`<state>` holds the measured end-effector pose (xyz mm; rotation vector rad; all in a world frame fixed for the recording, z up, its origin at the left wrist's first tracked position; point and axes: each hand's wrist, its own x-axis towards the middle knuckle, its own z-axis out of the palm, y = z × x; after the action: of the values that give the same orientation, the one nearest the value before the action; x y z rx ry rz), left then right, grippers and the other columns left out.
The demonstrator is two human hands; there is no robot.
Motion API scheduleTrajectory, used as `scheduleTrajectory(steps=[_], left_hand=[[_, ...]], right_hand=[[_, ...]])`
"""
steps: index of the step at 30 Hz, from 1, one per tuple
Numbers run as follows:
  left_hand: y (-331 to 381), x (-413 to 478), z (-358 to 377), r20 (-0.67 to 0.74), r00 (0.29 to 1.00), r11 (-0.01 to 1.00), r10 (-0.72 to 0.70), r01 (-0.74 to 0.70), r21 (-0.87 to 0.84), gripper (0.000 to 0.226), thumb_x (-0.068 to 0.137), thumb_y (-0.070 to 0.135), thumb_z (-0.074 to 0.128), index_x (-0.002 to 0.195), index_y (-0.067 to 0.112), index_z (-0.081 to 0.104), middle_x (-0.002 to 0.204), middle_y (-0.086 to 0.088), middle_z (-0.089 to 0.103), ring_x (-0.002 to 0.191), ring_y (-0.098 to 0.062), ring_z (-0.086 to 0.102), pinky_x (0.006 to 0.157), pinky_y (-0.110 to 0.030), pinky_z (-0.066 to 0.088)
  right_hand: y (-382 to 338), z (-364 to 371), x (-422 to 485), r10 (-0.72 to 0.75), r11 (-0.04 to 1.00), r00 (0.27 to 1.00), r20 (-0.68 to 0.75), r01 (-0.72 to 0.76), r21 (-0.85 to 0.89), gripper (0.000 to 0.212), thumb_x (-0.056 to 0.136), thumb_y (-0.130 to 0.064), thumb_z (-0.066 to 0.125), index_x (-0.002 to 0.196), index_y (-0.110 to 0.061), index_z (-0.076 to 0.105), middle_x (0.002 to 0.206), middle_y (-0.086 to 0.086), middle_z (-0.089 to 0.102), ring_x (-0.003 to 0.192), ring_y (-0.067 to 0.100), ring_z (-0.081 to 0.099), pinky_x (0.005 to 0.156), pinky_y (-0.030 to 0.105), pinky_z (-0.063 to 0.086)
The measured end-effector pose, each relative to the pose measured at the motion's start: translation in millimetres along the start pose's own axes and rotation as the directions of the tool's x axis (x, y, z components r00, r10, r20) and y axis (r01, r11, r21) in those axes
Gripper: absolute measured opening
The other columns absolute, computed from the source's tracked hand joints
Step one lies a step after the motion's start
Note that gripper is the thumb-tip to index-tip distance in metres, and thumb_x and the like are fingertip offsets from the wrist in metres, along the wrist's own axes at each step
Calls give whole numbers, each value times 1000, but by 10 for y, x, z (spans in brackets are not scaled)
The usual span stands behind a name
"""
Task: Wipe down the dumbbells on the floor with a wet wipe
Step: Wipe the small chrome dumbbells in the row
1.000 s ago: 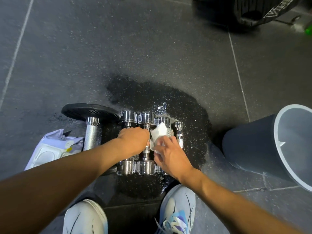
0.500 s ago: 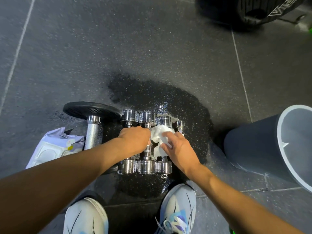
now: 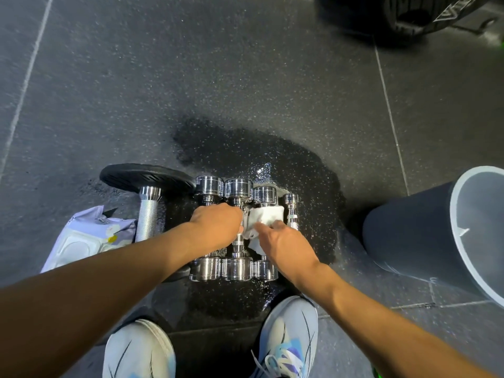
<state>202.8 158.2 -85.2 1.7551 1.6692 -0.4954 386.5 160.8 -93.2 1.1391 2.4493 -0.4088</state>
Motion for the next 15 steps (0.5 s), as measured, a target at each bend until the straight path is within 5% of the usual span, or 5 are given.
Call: scheduleTrajectory(steps=[2,4,7,11,15], left_hand=[[-11,-2,0,-13,1000,1000,11,-11,-2,9,103,17,53,111,14,56,80,1,51,82,-24,59,71,-40,45],[-8,-1,4,-19,1000,1000,14,-14,-4,6,103,17,53,107,14,56,82,0,54,82,-24,60,71,-40,46],[7,-11,0,-10,1000,1000,0,-1,-12,3,102,16,53,105,16,56,82,1,55,83,-23,61,72,-39,46],[19,-28,-20,-2,1000,999,-1,1,-35,7,104,21,53,106,17,58,86,0,57,84,-23,60,72,-38,43],[14,-30,2,-25,1000,1000,-4,4,-16,6,103,19,54,98,17,53,82,1,56,82,-22,60,72,-39,43]], right_hand=[[-3,29,12,-31,999,997,67,33,-31,56,104,-2,34,151,-32,34,98,14,55,51,9,42,39,19,25],[64,-10,83,-68,994,993,95,76,-77,50,104,-3,35,148,-25,42,82,5,54,50,10,48,37,21,34],[177,-82,249,-45,993,999,4,45,-112,51,105,-13,13,149,-20,38,86,10,61,48,9,50,36,23,40],[198,-68,371,-32,991,999,-40,26,-131,53,105,-11,19,154,-21,35,90,13,58,47,8,43,36,21,33],[183,202,148,-89,981,991,101,105,-163,36,109,-14,32,142,-15,47,84,6,61,53,11,58,39,24,49]])
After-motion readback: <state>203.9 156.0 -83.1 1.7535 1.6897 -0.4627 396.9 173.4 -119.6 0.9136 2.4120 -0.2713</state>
